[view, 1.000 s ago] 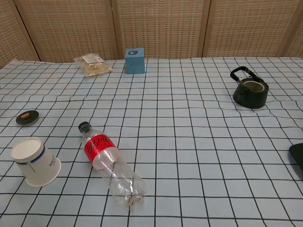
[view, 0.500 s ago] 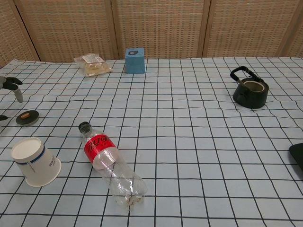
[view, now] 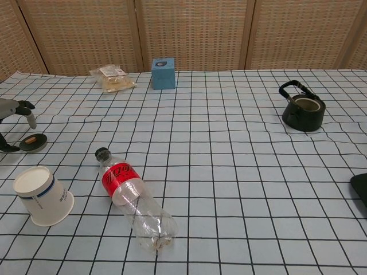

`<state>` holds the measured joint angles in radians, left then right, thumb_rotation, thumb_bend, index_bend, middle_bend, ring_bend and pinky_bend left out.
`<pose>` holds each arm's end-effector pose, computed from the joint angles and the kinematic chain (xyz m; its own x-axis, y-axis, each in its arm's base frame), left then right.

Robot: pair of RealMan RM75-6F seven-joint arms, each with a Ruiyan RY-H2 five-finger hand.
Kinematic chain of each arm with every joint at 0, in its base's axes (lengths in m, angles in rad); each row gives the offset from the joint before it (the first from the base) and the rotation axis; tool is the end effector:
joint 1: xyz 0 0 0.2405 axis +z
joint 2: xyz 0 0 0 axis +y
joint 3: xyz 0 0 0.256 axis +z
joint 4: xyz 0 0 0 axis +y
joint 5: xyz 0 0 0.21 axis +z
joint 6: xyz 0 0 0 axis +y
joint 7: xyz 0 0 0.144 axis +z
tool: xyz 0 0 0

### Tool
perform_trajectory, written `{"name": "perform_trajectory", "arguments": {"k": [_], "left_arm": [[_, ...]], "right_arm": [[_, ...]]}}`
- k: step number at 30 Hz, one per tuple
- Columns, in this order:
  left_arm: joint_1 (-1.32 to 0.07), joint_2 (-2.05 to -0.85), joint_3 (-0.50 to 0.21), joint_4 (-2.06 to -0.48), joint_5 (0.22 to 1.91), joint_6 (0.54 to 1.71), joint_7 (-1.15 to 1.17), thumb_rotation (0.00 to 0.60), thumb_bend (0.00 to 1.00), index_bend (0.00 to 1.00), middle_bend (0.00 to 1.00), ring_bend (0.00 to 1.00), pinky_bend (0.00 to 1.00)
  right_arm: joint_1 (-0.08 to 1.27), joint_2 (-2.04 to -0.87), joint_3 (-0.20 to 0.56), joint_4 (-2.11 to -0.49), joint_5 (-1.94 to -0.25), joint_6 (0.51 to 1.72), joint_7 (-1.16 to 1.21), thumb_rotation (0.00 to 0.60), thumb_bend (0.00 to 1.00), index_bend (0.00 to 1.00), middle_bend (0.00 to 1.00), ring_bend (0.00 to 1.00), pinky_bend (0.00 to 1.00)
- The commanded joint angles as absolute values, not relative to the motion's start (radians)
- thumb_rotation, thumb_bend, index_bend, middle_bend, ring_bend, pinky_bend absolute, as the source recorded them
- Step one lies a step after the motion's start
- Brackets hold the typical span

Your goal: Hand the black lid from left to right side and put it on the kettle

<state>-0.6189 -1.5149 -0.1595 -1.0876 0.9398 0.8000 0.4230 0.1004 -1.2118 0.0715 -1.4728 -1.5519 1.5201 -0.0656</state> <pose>-0.3093 0.3695 0.0361 0.6256 0.3529 0.6958 0.7507 -0.0297 -0.6600 -0.3166 -0.1915 0.1468 0.4937 0.0686 0.8669 -0.8654 -0.0599 0.4976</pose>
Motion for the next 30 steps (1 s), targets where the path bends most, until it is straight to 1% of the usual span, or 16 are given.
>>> {"name": "perform_trajectory", "arguments": {"k": [1, 6, 9, 12, 17, 22, 25, 30], "left_arm": [[-0.624, -1.524, -0.156, -1.079, 0.938, 0.796, 0.422, 0.6, 0.27, 0.25, 0.0, 0.0, 0.0], [-0.633, -1.538, -0.147, -1.064, 0.937, 0.792, 0.43, 0.6, 0.27, 0.25, 0.0, 0.0, 0.0], [-0.636, -1.546, -0.147, -1.06, 0.933, 0.795, 0.433, 0.6, 0.27, 0.27, 0.0, 0.0, 0.0], [-0.639, -1.553, -0.144, -1.054, 0.931, 0.796, 0.437, 0.6, 0.28, 0.3, 0.0, 0.0, 0.0], [-0.641, -1.562, -0.142, -1.047, 0.923, 0.798, 0.44, 0.6, 0.32, 0.39, 0.0, 0.0, 0.0], [-0.639, -1.561, -0.14, -1.052, 0.932, 0.803, 0.426, 0.6, 0.34, 0.43, 0.0, 0.0, 0.0], [-0.636, -1.546, -0.141, -1.08, 0.956, 0.826, 0.41, 0.6, 0.34, 0.43, 0.0, 0.0, 0.0], [-0.639, -1.494, -0.159, -1.174, 1.003, 0.879, 0.392, 0.6, 0.34, 0.44, 0.0, 0.0, 0.0]], "right_arm": [[0.1, -1.212, 0.071, -1.472, -1.552, 1.52, -0.066, 0.6, 0.14, 0.08, 0.0, 0.0, 0.0], [0.102, -1.213, 0.072, -1.471, -1.549, 1.516, -0.066, 0.6, 0.14, 0.08, 0.0, 0.0, 0.0], [0.103, -1.213, 0.072, -1.47, -1.549, 1.516, -0.064, 0.6, 0.14, 0.08, 0.0, 0.0, 0.0], [0.102, -1.212, 0.072, -1.47, -1.55, 1.518, -0.06, 0.6, 0.14, 0.08, 0.0, 0.0, 0.0], [0.101, -1.21, 0.071, -1.47, -1.556, 1.524, -0.049, 0.6, 0.14, 0.08, 0.0, 0.0, 0.0], [0.101, -1.209, 0.07, -1.47, -1.557, 1.524, -0.047, 0.6, 0.14, 0.08, 0.0, 0.0, 0.0], [0.101, -1.209, 0.07, -1.47, -1.556, 1.525, -0.045, 0.6, 0.14, 0.08, 0.0, 0.0, 0.0], [0.103, -1.208, 0.074, -1.468, -1.545, 1.517, -0.043, 0.6, 0.14, 0.08, 0.0, 0.0, 0.0]]}}
